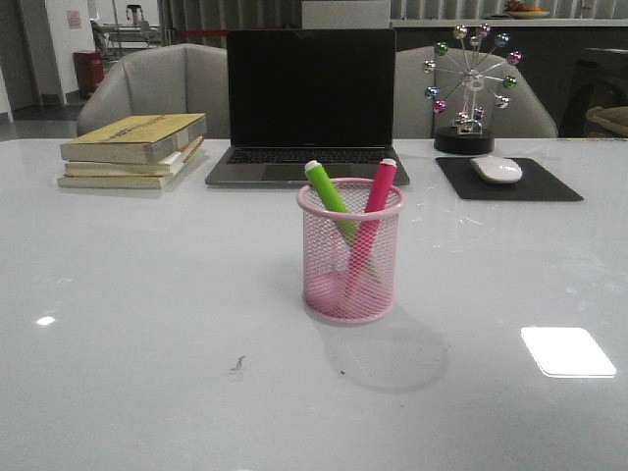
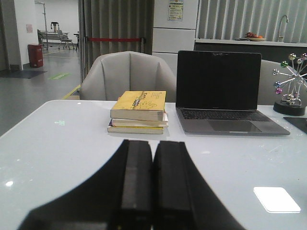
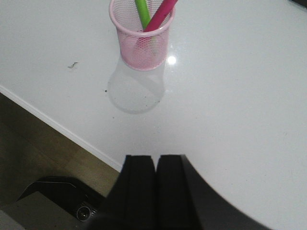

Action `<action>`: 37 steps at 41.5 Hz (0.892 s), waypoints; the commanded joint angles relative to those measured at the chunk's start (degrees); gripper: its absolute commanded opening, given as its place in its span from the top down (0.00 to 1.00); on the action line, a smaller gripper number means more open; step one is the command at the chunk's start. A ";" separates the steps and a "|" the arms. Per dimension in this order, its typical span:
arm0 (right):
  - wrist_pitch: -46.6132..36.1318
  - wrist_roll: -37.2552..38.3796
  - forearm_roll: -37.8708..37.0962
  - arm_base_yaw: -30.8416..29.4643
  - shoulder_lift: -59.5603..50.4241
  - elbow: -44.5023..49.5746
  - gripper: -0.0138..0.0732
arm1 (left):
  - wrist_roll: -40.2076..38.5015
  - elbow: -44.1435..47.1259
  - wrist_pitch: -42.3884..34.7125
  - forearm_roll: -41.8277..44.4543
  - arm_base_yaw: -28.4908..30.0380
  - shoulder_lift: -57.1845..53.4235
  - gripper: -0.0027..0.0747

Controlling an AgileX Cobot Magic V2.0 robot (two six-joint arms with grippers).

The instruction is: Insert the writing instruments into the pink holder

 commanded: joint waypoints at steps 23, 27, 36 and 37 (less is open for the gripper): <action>-3.25 -0.56 -0.57 -0.34 -0.43 -1.58 0.78 | -0.52 0.24 -5.30 -0.55 0.01 -1.22 0.85; -3.25 -0.56 -0.57 -0.34 -0.43 -1.58 0.78 | -0.52 0.24 -5.30 -0.55 0.01 -1.22 0.85; -4.94 -1.73 -1.93 -4.38 -4.73 0.35 0.78 | -0.52 0.24 -5.30 -0.55 0.01 -1.22 0.85; -5.97 -1.73 -2.06 -5.20 -5.79 1.02 0.78 | -0.52 0.24 -5.30 -0.55 0.01 -1.22 0.85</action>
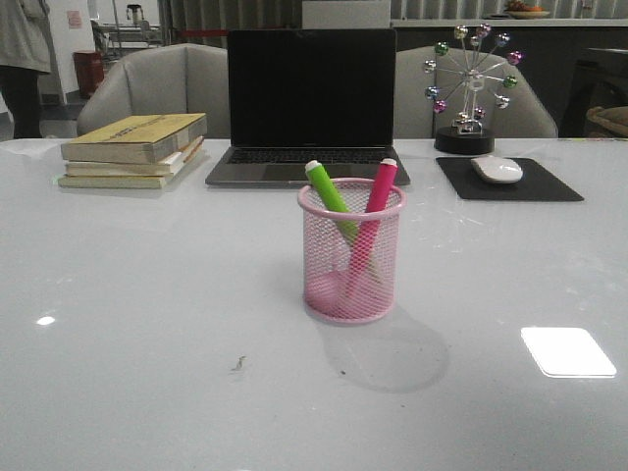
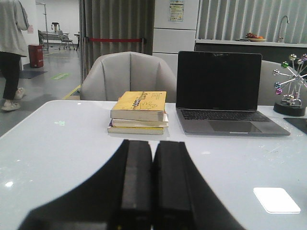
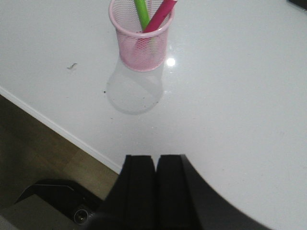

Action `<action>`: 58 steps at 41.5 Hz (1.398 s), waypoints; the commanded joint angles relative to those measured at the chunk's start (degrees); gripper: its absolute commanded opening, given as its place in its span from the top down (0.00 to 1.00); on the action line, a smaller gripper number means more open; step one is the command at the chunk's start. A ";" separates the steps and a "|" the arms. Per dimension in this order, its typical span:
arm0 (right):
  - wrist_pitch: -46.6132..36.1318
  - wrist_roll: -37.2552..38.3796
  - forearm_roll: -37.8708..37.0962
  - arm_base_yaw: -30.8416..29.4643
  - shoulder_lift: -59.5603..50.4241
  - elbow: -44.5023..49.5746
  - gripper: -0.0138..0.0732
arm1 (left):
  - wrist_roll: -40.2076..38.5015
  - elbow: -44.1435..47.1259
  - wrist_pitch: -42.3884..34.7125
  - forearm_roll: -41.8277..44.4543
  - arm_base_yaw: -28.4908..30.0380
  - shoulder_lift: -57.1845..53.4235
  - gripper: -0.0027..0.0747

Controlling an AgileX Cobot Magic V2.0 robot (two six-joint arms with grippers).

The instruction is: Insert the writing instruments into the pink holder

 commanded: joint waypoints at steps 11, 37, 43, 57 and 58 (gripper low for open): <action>-29.33 -3.87 -2.16 -18.76 -20.97 18.14 0.78 | -0.52 0.24 -5.18 -0.55 0.08 -1.22 0.85; -55.23 -3.80 1.98 -29.09 -42.98 46.85 0.78 | -0.52 0.24 -5.18 -0.55 0.08 -1.09 0.85; -55.23 -3.80 1.98 -29.09 -42.98 46.85 0.78 | -0.52 0.24 -5.18 -0.55 0.08 -1.09 0.85; -55.23 -3.80 1.98 -29.09 -42.98 46.85 0.78 | -0.52 0.24 -5.18 -0.55 0.08 -1.09 0.85; -55.23 -3.80 1.98 -29.09 -42.98 46.85 0.78 | -0.52 0.24 -5.18 -0.55 0.08 -1.09 0.85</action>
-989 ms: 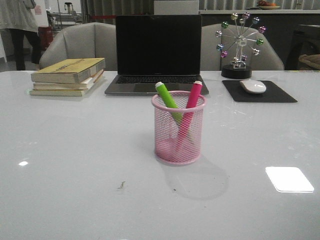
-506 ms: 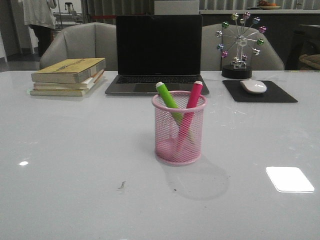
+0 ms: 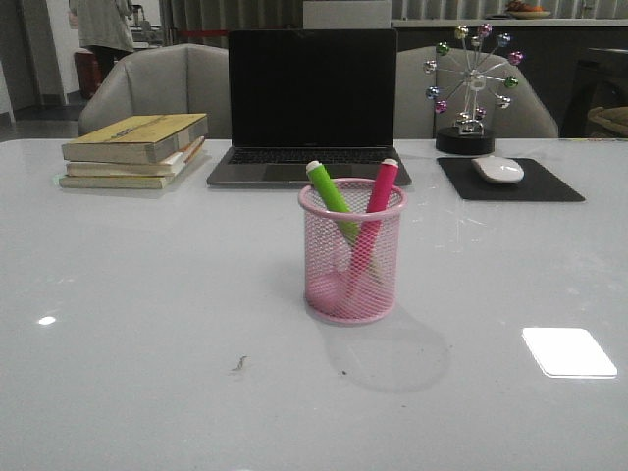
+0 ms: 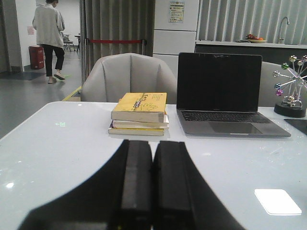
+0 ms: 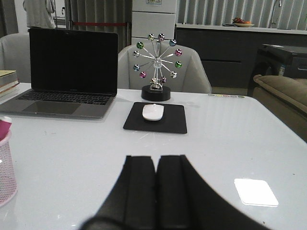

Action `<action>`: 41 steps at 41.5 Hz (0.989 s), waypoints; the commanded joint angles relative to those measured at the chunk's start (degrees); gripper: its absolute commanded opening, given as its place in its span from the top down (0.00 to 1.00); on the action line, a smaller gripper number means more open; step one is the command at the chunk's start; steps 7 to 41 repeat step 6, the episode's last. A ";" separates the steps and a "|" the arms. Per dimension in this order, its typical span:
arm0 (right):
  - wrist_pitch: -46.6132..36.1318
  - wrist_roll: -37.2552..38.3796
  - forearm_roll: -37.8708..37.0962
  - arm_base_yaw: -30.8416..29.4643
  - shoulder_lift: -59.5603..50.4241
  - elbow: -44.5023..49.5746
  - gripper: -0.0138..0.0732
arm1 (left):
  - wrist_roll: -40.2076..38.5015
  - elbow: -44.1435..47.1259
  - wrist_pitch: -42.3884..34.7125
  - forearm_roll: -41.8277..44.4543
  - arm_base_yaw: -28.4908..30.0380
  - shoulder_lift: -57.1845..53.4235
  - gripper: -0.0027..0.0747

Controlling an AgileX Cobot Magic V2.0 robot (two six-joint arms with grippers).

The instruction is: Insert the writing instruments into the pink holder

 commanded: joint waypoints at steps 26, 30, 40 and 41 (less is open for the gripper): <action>-5.28 -0.46 -0.09 -0.14 -1.09 -0.32 0.78 | -0.52 0.24 -4.78 -0.55 0.08 -1.09 0.85; -5.28 -0.46 -0.09 -0.14 -1.09 -0.32 0.78 | -0.52 0.24 -4.78 -0.55 0.08 -1.09 0.85; -5.28 -0.46 -0.09 -0.14 -1.09 -0.32 0.78 | -0.52 0.24 -4.78 -0.55 0.08 -1.09 0.85; -5.28 -0.46 -0.09 -0.14 -1.09 -0.32 0.78 | -0.52 0.24 -4.78 -0.55 0.08 -1.09 0.85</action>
